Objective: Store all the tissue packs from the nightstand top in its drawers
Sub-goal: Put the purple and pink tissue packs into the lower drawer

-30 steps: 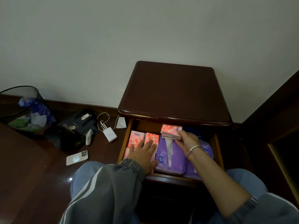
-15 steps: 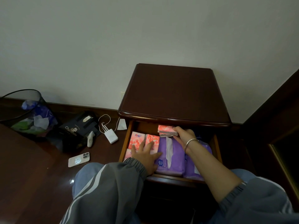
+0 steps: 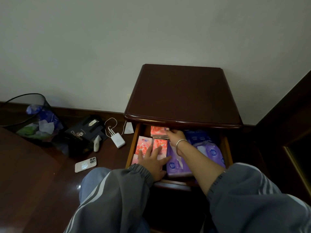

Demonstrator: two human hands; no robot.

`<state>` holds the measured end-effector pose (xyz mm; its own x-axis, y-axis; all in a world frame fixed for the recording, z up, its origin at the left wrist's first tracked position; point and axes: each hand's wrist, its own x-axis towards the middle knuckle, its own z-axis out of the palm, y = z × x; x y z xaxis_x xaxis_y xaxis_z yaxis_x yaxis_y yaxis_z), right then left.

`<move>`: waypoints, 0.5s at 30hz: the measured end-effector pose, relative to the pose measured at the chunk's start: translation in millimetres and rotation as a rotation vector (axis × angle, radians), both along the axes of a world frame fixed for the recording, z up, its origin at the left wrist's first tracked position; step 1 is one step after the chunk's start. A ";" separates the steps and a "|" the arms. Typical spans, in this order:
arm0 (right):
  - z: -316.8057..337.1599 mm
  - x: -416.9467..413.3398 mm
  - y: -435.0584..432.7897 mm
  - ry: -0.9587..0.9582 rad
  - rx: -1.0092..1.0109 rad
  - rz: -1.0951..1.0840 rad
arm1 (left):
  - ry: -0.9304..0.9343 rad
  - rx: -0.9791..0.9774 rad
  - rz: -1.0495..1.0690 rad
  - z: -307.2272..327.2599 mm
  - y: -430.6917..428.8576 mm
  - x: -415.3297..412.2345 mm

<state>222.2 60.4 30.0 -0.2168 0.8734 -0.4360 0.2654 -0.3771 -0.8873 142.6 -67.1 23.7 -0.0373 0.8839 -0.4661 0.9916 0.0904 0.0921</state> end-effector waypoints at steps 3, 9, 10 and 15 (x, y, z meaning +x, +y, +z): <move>-1.3 -9.1 -3.6 -0.015 0.026 -0.056 | -0.036 0.024 0.008 4.9 -1.9 0.7; -11.1 -5.2 -10.2 0.012 0.098 -0.094 | -0.271 0.091 0.084 24.8 -7.2 -10.1; -12.4 -4.5 -10.0 -0.004 0.104 -0.070 | -0.326 0.128 0.104 28.6 -8.9 -15.5; -11.6 -1.3 -4.0 -0.080 0.061 0.048 | -0.214 0.425 0.219 37.3 -11.6 -48.1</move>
